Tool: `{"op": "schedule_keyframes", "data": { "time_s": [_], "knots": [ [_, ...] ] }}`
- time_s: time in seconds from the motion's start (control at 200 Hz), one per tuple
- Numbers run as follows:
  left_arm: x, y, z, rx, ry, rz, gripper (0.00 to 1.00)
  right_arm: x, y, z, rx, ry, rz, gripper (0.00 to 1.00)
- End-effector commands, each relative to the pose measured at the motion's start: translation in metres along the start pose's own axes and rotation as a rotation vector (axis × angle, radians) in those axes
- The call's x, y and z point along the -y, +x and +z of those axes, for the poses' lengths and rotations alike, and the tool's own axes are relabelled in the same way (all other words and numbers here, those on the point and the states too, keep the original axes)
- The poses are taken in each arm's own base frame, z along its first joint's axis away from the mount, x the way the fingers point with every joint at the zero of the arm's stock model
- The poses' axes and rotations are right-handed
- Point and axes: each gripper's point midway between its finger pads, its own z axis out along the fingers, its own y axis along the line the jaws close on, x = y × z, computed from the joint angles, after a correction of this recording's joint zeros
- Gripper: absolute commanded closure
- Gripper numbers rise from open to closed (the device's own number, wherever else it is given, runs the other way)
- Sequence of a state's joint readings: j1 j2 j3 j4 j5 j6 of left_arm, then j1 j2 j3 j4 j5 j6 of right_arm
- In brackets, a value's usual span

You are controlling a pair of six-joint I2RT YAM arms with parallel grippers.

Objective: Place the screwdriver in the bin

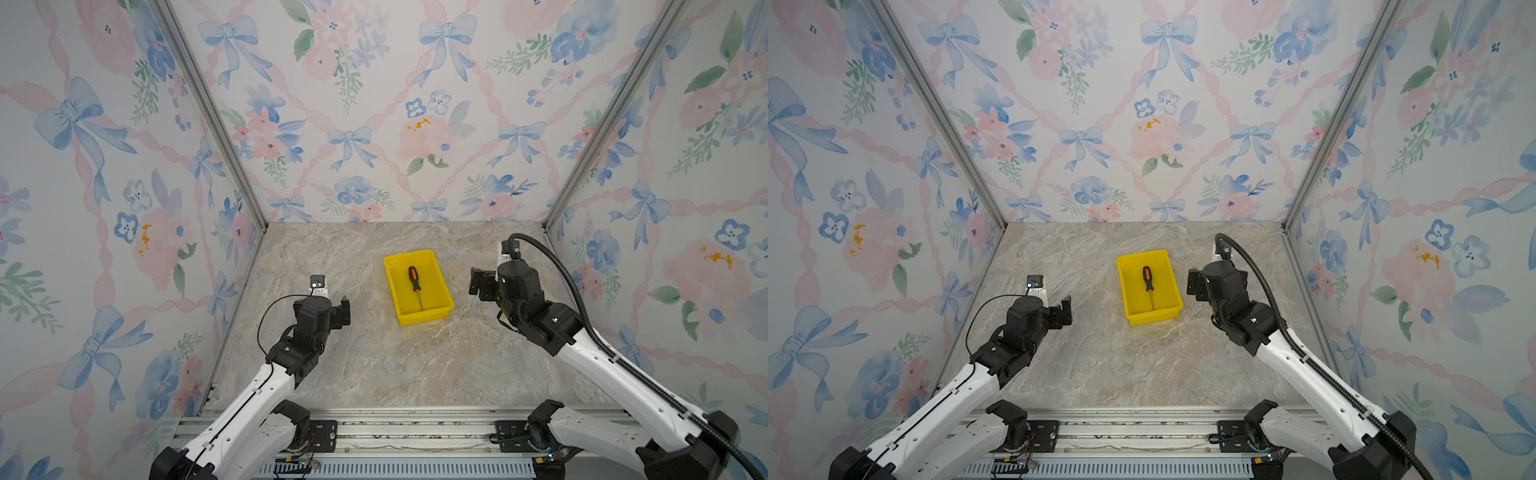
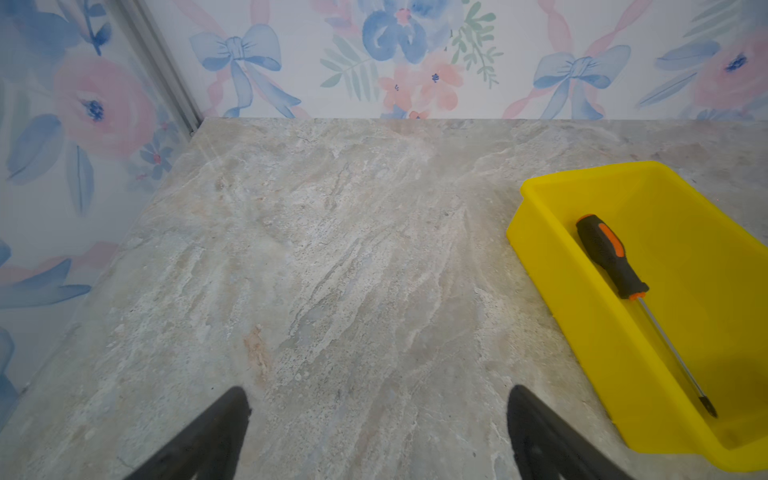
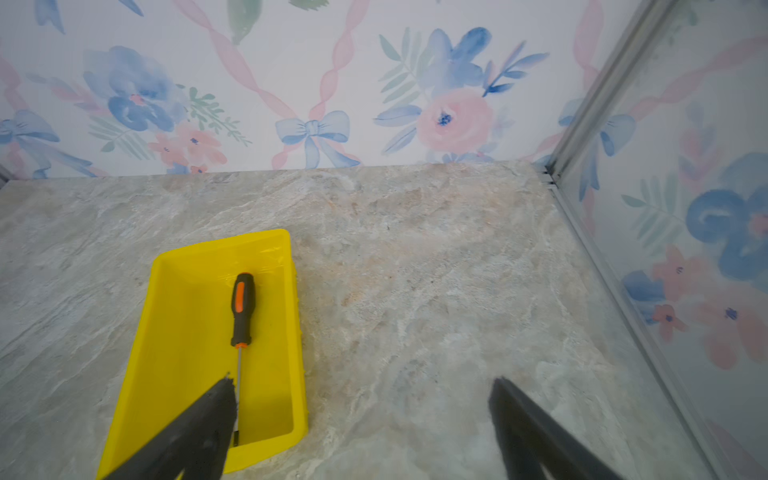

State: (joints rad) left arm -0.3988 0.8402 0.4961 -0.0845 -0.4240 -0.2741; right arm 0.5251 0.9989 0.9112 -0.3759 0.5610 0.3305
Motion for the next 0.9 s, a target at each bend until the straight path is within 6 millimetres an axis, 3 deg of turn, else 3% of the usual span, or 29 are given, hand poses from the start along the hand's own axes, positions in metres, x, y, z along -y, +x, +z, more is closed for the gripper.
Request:
{"op": "schedule_keyframes", "data": {
  "time_s": [0.0, 0.08, 0.17, 0.365, 0.55, 0.685, 0.895],
  "knots": [
    [-0.028, 0.012, 0.0, 0.001, -0.122, 0.009, 0.02, 0.063, 0.039, 0.009, -0.044, 0.195, 0.055, 0.03],
    [-0.032, 0.018, 0.001, 0.011, -0.123, 0.046, 0.03, 0.084, 0.055, 0.011, -0.024, 0.233, 0.05, 0.03],
    [-0.04, 0.025, 0.003, 0.022, -0.154, 0.052, 0.02, 0.089, 0.072, 0.017, -0.002, 0.202, 0.005, 0.03],
    [-0.06, 0.036, 0.002, 0.054, -0.212, -0.001, 0.03, 0.069, 0.101, 0.029, 0.012, 0.047, -0.139, 0.03],
    [-0.065, 0.044, 0.003, 0.077, -0.225, 0.002, 0.03, 0.065, 0.125, 0.038, 0.002, 0.012, -0.168, 0.03],
    [-0.066, 0.05, 0.009, 0.081, -0.23, 0.008, 0.02, 0.066, 0.135, 0.044, 0.021, 0.014, -0.161, 0.03],
    [-0.07, 0.063, 0.024, 0.03, -0.234, -0.021, 0.02, 0.048, 0.126, 0.058, 0.058, -0.064, -0.198, 0.03]
  ]
}}
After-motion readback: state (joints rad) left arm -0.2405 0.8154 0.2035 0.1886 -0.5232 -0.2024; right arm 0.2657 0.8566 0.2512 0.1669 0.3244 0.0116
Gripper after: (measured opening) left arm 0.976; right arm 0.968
